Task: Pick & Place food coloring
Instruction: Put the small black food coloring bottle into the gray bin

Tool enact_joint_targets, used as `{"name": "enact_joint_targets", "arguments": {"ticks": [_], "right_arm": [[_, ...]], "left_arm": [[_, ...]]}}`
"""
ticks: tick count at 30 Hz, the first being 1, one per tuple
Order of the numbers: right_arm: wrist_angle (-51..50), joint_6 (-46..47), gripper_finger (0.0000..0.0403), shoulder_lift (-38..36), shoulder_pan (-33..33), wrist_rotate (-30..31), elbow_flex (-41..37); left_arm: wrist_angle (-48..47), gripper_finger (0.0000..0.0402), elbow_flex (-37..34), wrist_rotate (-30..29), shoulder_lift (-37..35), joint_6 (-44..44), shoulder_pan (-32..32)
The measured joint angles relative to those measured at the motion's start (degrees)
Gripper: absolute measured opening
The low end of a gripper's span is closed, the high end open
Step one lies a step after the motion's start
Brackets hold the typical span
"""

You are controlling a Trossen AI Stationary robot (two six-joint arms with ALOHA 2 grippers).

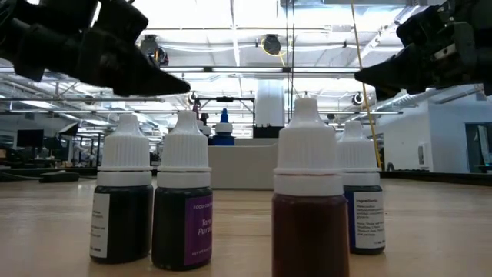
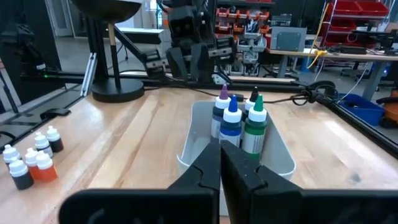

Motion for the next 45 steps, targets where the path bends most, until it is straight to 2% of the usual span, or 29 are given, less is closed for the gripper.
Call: {"name": "enact_joint_targets", "arguments": {"ticks": [3, 9, 11, 18, 21, 24, 30, 33, 39, 42, 45], "right_arm": [[0.35, -0.4, 0.0001, -0.02, 0.0, 0.0, 0.0], [1.08, 0.11, 0.0001, -0.02, 0.0, -0.01, 0.0], [1.09, 1.02, 0.0001, -0.02, 0.11, -0.02, 0.0], [0.6, 2.51, 0.0002, 0.02, 0.13, -0.02, 0.0], [0.75, 2.52, 0.0001, 0.02, 0.13, -0.02, 0.0], [1.21, 2.79, 0.0001, 0.0, 0.13, -0.02, 0.02], [1.38, 2.37, 0.0001, 0.02, 0.15, -0.02, 0.02], [1.49, 1.19, 0.0001, 0.02, 0.15, -0.02, 0.02], [1.44, 0.8, 0.0001, 0.0, 0.15, -0.02, 0.02], [1.22, 0.3, 0.0002, 0.02, 0.17, -0.02, 0.02], [1.27, -0.45, 0.0001, 0.02, 0.15, 0.0, 0.02]], "left_arm": [[-5.91, 0.0042, 4.59, 0.02, -0.02, -0.01, -0.55], [-33.31, 0.0042, 21.29, 0.11, 0.06, -1.58, -0.83], [-39.6, 0.0042, 26.64, 1.0, 0.84, -2.63, -0.86], [-52.34, 0.0034, 38.98, 5.25, 2.32, -4.08, -2.53], [-58.41, 0.001, 44.83, 5.46, 5.32, -6.65, -2.75], [-64.95, 0.0009, 49.84, 7.81, 9.5, -7.82, -3.2], [-67.31, 0.0007, 54.12, 12.95, 18.29, -5.55, -5.2], [-67.46, 0.0006, 54.92, 13.27, 22.22, -5.82, -6.3], [-65.8, 0.0029, 55.09, 14.5, 27.93, -4.6, -8.86], [-63.63, 0.0015, 55.19, 15.15, 30.53, -7.4, -10.11], [-63.18, 0.0005, 58.28, 16.72, 32.72, -11.53, -11.02]]}}
